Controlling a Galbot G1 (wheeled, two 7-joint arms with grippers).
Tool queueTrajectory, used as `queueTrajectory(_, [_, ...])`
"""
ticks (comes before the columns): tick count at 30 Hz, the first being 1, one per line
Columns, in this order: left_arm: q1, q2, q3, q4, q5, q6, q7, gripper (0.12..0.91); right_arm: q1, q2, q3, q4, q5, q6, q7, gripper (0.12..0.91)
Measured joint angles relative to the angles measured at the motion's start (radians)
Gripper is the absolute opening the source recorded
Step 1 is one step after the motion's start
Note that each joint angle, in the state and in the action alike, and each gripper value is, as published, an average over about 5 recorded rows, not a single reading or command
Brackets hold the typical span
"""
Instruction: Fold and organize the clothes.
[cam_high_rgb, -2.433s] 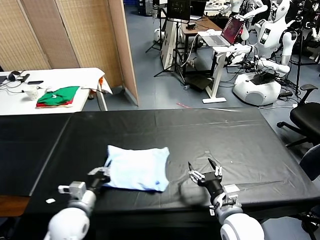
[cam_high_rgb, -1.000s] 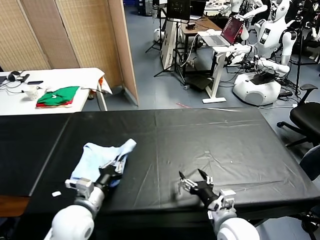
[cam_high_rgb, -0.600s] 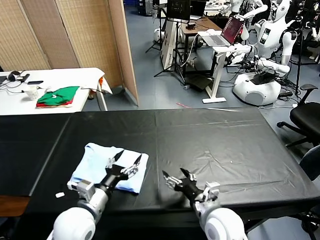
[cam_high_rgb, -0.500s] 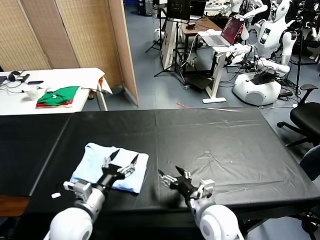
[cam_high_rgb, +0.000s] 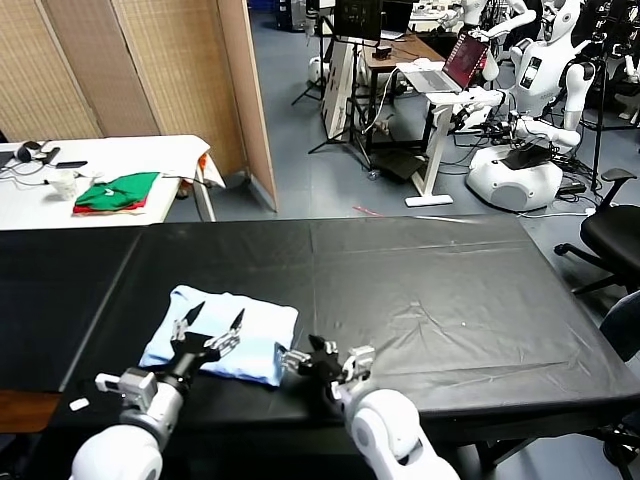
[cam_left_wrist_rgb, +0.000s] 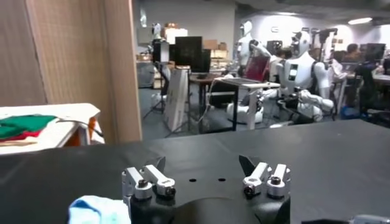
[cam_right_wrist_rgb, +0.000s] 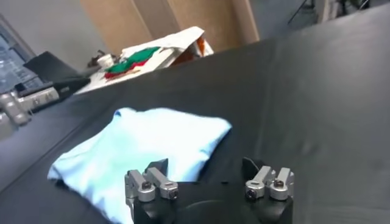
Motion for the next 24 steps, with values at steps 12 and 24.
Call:
queueTrajectory(12, [0.016,-0.008,-0.041,0.009,0.011,-0.005,0.001,0.907,-0.026,-0.015,0.023,0.033,-0.037,-0.041,-0.007,0.182])
queueTrajectory(24, [0.01,0.004,-0.048,0.034,0.001,-0.004,0.001,0.907,-0.065,-0.14,0.186,0.15,-0.138,-0.144,-0.09,0.156])
